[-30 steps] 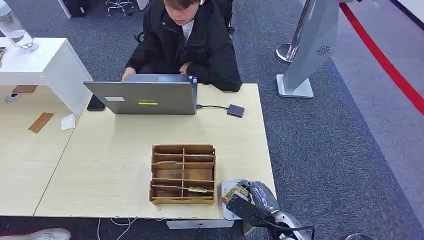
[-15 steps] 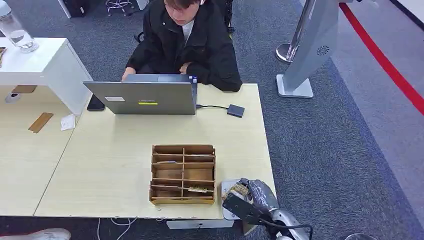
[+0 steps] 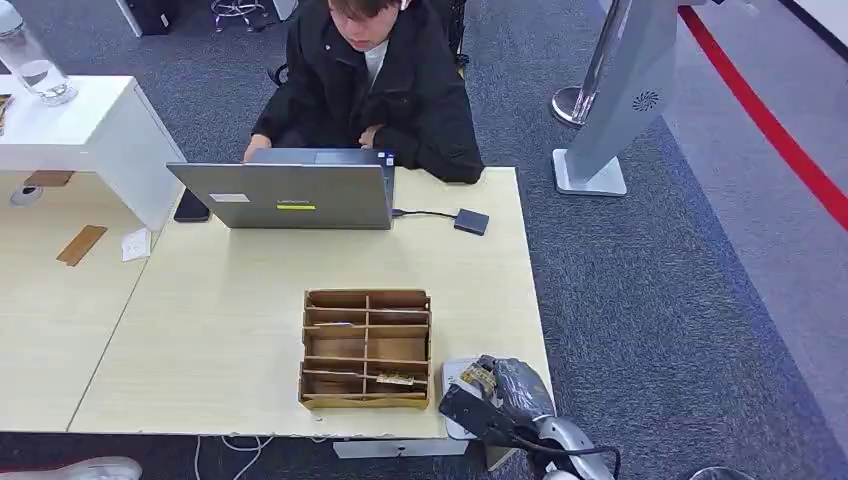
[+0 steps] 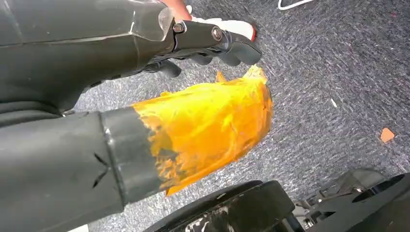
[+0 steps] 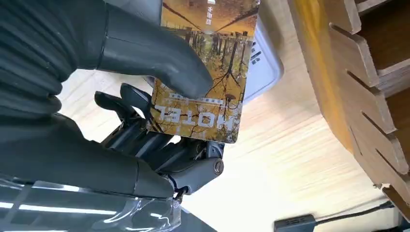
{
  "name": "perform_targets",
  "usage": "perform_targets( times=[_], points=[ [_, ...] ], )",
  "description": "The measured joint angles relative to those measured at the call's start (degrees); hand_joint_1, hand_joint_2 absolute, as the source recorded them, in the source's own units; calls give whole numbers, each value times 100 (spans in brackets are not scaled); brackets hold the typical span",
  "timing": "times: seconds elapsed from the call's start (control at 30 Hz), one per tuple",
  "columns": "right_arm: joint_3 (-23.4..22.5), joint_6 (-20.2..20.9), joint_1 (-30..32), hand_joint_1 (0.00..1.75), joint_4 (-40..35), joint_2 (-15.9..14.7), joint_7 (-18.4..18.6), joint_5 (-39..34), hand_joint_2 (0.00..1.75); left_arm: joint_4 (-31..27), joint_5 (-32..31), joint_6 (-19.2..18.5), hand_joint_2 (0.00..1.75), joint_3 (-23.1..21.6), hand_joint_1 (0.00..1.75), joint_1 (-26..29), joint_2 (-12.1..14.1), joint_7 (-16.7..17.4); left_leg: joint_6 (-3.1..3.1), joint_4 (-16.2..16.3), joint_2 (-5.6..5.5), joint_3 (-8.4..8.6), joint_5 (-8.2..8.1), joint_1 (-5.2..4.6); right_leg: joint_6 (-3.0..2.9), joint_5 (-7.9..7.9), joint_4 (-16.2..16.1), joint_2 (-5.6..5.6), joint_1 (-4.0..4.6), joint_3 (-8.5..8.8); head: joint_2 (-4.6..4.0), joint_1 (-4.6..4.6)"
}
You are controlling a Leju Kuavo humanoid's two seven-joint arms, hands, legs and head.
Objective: Pass the card to the sensor for recognition and then transmit it.
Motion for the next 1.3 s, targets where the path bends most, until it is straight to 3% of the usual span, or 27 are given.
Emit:
perform_targets(
  times=[1.3],
  points=[
    [-22,-11,-47,175,175,118,83,356,175,0,-26,-13,0,9,0,0,-26,2,0,0,0,3,0,1,0,0,0,0,0,2,0,0]
  ],
)
